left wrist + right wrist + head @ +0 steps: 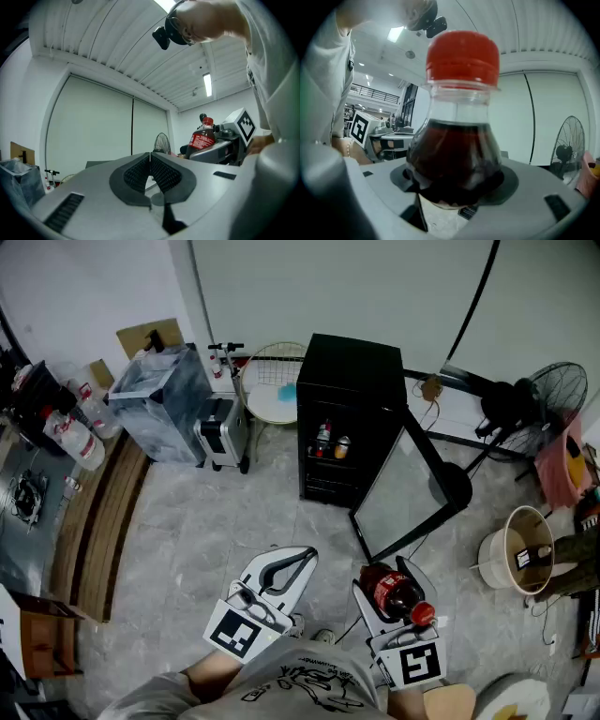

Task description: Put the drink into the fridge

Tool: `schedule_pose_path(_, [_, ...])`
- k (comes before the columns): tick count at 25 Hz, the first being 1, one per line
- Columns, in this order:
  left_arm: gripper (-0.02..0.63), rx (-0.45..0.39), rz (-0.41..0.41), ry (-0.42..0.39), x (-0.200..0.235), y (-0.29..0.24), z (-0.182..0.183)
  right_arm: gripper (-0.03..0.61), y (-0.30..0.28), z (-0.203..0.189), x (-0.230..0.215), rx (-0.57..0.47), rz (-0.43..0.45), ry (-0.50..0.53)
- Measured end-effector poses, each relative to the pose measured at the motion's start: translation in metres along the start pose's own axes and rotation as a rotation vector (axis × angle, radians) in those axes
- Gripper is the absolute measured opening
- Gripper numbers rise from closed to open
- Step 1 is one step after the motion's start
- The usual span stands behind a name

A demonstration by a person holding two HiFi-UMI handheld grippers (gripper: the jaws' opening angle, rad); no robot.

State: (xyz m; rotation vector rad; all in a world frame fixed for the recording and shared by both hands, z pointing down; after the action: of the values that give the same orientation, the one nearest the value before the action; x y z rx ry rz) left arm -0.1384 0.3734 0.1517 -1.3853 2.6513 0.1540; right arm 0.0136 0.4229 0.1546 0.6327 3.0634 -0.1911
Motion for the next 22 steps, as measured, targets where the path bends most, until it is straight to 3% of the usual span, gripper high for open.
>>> schedule_pose_path(8, [0.021, -0.004, -0.007, 0.002, 0.017, 0.0, -0.002, 0.313, -0.019, 0.002, 0.004, 0.006, 0.012, -0.017])
schedule_pose_path(22, [0.021, 0.024, 0.009, 0.03, 0.049, 0.045, -0.02, 0.313, -0.047, -0.001, 0.041, 0.012, 0.006, -0.002])
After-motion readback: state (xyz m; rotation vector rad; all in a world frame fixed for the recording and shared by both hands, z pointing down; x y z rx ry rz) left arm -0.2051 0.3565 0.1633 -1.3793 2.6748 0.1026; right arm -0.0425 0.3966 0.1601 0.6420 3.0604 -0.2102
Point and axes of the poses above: the fingertips, and each gripper's own axes: y backward along the fingers, x to its left, z out of its top, the point moved 5 cm from there along y, backward along the fingers, and after that the axes turned 8 degrees about -y, right-handed, at the moved point
